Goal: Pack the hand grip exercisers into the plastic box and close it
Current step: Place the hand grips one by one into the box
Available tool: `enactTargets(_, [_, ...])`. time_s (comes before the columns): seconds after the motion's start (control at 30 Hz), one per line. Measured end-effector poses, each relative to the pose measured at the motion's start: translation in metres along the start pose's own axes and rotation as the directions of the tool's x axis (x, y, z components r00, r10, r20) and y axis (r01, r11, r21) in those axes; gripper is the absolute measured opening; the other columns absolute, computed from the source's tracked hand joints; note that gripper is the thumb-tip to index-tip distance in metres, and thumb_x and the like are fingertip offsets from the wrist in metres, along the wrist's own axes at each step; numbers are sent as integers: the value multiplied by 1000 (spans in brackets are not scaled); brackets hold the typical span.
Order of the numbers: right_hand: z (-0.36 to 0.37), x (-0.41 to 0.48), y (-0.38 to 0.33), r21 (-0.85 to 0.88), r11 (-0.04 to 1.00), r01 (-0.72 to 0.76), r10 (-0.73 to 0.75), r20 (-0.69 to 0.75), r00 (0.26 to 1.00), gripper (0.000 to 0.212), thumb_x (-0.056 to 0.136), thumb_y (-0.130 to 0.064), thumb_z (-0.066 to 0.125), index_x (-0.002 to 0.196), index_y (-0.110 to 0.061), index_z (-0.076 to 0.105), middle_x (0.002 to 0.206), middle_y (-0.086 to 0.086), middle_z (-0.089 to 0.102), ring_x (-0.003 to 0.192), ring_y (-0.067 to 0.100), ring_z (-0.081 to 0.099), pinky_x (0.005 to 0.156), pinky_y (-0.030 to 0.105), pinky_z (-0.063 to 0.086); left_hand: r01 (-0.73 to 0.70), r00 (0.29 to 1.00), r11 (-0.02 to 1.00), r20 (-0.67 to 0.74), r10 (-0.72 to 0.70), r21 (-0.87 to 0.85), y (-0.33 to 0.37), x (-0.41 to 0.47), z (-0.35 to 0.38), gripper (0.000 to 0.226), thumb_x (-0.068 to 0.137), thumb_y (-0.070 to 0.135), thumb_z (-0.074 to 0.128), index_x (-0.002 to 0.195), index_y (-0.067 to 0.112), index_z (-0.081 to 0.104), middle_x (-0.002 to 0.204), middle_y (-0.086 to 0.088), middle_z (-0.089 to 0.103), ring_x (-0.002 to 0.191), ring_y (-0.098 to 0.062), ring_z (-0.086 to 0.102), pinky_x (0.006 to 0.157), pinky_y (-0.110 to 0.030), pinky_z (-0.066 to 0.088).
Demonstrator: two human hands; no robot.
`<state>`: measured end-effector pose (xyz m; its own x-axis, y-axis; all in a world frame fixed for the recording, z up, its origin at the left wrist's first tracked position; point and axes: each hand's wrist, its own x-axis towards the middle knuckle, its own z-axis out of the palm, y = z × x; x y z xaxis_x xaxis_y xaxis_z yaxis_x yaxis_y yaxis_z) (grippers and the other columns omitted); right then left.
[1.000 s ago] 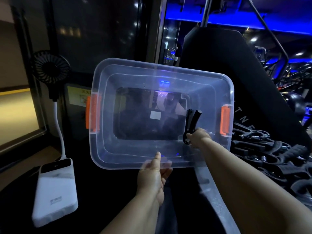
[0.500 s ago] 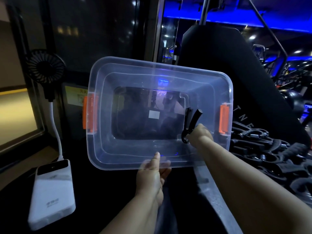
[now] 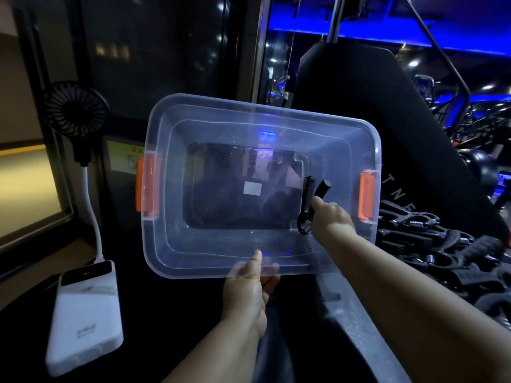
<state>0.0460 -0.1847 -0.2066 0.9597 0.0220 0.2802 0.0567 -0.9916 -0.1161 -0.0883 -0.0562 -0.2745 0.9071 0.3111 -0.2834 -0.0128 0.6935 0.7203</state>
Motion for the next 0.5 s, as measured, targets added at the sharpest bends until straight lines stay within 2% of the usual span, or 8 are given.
enactTargets(0.1, [1,1,-1,-31,999,22,-22,6,1000,33,86,2,39,112,-13,53,101,17,56,96,38,59,69,36,44,-8,1000,1000,4,8,12,0,0,0,16,92,24,60,90,9,54,61,-3,71,48,-9,65,70,-29,44])
enactTargets(0.17, [3,1,-1,-39,999,29,-29,3,1000,33,87,2,40,112,-13,55,103,17,56,95,38,59,68,36,43,-12,1000,1000,4,12,20,-1,1,0,16,92,25,60,88,10,54,61,-3,71,48,-8,65,69,-30,42])
enactTargets(0.3, [2,2,0,-37,999,40,-39,13,999,32,88,2,41,112,-13,57,103,16,60,94,36,60,70,37,47,-23,1000,999,12,22,23,-2,2,-1,16,91,25,60,84,11,57,62,-3,71,49,-7,65,73,-32,43])
enactTargets(0.4, [0,1,1,-71,997,39,-38,15,999,29,91,0,44,113,-13,58,107,15,63,100,34,62,74,37,49,-40,999,999,20,40,21,-2,1,-1,17,92,24,59,81,11,59,61,-1,71,49,-6,65,84,-38,42])
enactTargets(0.5, [-2,-1,1,-105,993,43,-41,18,999,28,92,1,44,113,-11,58,109,14,63,102,33,62,74,37,49,-73,997,997,31,72,31,-3,0,-1,18,92,23,59,82,8,59,65,-2,72,52,-6,66,81,-36,45])
